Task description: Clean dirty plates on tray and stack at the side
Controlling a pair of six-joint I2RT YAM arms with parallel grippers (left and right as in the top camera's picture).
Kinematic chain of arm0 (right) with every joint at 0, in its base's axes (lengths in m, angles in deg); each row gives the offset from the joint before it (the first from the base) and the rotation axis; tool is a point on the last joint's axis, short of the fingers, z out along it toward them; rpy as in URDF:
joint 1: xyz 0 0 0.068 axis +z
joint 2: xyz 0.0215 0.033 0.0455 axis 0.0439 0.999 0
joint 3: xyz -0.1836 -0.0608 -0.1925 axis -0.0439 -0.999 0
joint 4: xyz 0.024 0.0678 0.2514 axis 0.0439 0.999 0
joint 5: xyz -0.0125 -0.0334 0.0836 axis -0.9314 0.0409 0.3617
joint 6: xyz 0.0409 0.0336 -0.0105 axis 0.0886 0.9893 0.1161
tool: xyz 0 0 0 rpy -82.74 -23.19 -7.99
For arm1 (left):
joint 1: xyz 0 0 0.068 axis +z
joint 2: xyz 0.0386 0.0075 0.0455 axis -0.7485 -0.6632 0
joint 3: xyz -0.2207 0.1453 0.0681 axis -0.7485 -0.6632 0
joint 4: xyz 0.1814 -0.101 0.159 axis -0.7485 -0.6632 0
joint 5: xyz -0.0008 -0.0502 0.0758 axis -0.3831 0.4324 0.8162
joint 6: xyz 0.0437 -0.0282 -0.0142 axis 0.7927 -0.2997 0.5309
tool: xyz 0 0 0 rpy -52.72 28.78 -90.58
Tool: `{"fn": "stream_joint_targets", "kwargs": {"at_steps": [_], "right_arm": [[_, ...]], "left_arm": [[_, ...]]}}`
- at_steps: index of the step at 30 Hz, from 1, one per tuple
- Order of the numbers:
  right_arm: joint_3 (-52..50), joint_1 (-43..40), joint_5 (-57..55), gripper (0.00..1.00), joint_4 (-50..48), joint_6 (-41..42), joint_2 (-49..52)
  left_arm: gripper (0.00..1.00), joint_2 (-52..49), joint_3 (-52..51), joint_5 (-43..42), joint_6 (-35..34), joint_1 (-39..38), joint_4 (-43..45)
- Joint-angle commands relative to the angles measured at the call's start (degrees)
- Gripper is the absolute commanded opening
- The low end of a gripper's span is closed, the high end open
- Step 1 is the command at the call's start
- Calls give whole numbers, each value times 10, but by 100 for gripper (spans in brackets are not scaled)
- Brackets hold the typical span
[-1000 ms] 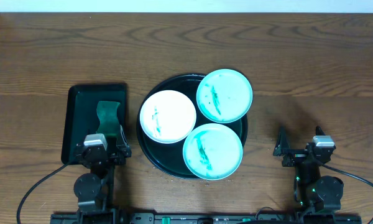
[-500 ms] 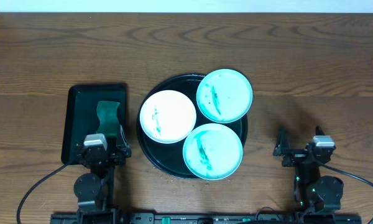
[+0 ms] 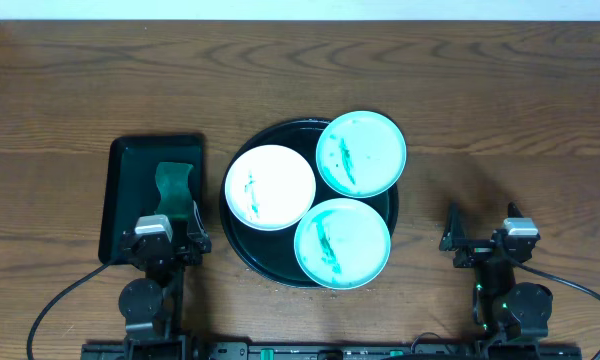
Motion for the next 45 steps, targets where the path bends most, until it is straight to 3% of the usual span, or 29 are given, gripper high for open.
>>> {"fn": "stream_joint_targets", "kwargs": {"at_steps": [1, 28, 35, 45], "right_arm": [[-2, -4, 2, 99, 2, -3, -5], [7, -4, 44, 99, -33, -1, -4], [93, -4, 47, 99, -20, -12, 43], [331, -4, 110, 99, 86, -49, 291]], "left_arm": [[88, 0, -14, -2, 2, -3, -12], [88, -15, 27, -15, -2, -3, 13], [88, -120, 144, -24, -2, -3, -56], [88, -331, 403, -27, 2, -3, -233]]}}
